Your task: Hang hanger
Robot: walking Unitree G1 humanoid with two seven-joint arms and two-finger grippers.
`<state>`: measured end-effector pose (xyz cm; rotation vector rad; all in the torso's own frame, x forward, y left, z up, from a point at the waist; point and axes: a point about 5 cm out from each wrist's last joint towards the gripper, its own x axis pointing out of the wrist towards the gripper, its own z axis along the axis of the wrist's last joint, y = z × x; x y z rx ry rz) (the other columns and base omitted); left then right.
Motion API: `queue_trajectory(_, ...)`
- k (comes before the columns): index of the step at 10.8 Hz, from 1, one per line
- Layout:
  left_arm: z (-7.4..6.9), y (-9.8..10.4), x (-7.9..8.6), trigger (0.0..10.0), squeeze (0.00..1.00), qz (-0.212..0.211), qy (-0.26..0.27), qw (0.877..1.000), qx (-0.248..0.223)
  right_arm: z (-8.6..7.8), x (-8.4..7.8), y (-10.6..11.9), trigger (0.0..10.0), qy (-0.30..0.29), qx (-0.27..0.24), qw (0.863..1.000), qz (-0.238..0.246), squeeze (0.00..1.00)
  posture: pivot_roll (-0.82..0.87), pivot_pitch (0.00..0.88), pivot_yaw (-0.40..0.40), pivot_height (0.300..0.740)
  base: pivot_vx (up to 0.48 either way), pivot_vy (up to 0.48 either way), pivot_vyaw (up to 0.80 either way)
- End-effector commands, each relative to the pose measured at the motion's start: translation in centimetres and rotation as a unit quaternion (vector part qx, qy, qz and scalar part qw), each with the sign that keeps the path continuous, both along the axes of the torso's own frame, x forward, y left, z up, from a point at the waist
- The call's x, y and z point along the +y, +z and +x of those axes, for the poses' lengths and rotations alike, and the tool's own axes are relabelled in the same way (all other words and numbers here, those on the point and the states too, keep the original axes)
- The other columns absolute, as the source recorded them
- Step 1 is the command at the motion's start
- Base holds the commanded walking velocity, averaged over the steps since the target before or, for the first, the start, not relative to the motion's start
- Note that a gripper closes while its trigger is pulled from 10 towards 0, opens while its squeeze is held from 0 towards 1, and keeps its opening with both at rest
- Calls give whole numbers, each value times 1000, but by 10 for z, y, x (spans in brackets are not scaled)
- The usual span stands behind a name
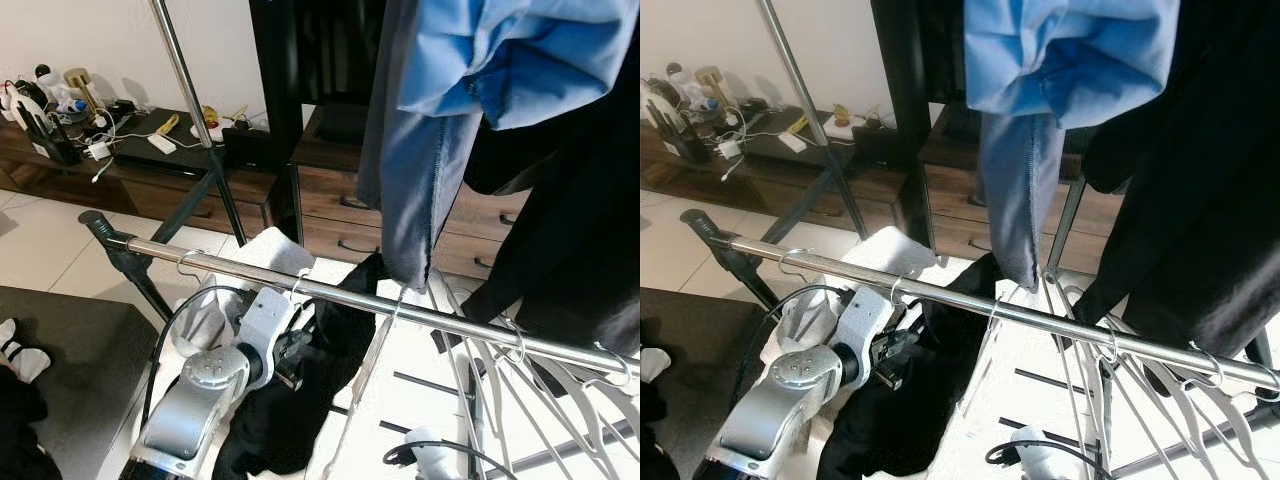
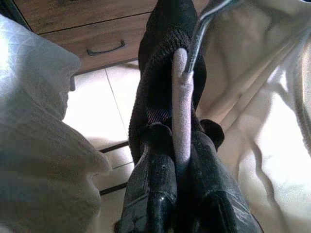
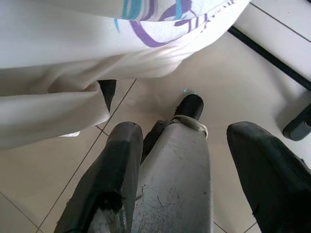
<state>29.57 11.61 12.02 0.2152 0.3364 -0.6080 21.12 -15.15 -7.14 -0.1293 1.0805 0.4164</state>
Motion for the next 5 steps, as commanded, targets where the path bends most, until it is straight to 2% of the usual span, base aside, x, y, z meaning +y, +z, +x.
queue_trajectory(1, -3, -2, 3, 0, 0, 3, 9, 1000, 8, -8, 0, -4, 10000, 2, 17, 1000, -2, 0, 107, 166, -18, 740, 0, 0, 0)
queue_trajectory(2, -3, -2, 3, 0, 0, 3, 9, 1000, 8, -8, 0, -4, 10000, 2, 17, 1000, -2, 0, 107, 166, -18, 740, 0, 0, 0)
queue_trajectory(3, -7, 8, 3, 0, 0, -22, 26, 999, -30, -8, 0, -4, 10000, 2, 17, 1000, -3, 0, 109, 151, -25, 740, 0, 0, 0)
queue_trajectory(4, -19, 23, 7, 0, 0, -43, 48, 994, -91, -9, -1, -5, 10000, 2, 17, 1000, -4, 0, 110, 149, -27, 740, 0, 0, 0)
queue_trajectory(5, -27, 27, 12, 0, 0, -51, 71, 990, -108, -8, -2, -5, 10000, 2, 16, 1000, -5, 0, 113, 148, -30, 740, 0, 0, 0)
